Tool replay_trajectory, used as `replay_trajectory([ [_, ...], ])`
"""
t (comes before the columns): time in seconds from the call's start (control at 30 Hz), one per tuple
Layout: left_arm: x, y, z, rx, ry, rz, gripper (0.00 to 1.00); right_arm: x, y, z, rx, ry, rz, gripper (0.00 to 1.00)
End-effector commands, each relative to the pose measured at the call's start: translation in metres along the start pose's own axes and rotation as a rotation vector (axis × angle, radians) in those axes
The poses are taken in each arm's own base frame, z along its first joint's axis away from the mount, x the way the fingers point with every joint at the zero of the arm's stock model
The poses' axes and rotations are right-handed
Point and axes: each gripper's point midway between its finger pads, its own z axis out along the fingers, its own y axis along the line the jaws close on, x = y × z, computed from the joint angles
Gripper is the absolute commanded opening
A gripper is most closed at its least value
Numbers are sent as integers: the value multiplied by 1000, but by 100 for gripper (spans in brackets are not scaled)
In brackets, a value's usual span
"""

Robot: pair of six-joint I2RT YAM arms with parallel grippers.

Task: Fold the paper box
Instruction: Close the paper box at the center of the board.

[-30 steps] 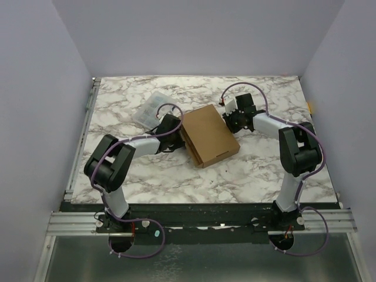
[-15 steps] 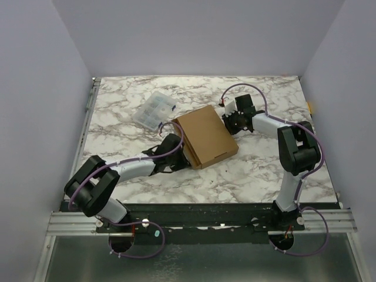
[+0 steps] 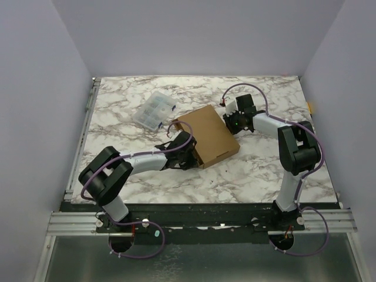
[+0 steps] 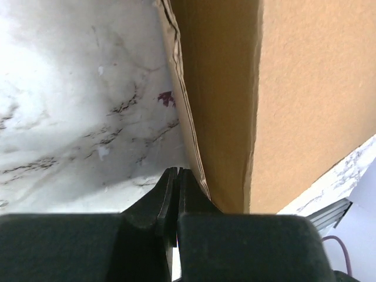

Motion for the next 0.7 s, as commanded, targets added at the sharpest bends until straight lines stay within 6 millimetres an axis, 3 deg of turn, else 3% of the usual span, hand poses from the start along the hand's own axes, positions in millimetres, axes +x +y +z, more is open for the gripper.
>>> replay_trajectory([
  [0.0, -16, -61, 4, 116, -26, -86, 0, 15, 21, 8, -57, 50, 28, 12],
  [0.17, -16, -90, 6, 157, -3, -176, 0, 16, 28, 9, -62, 59, 42, 11],
  [0.4, -22, -105, -4, 160, -13, -339, 0, 23, 24, 12, -1, 76, 38, 11],
  [0.5, -18, -95, -12, 126, -10, -292, 0, 23, 13, 12, 42, 70, 46, 12],
  [0.67, 2, -49, -24, 45, 26, -241, 0, 21, 3, 7, 49, 59, 68, 12],
])
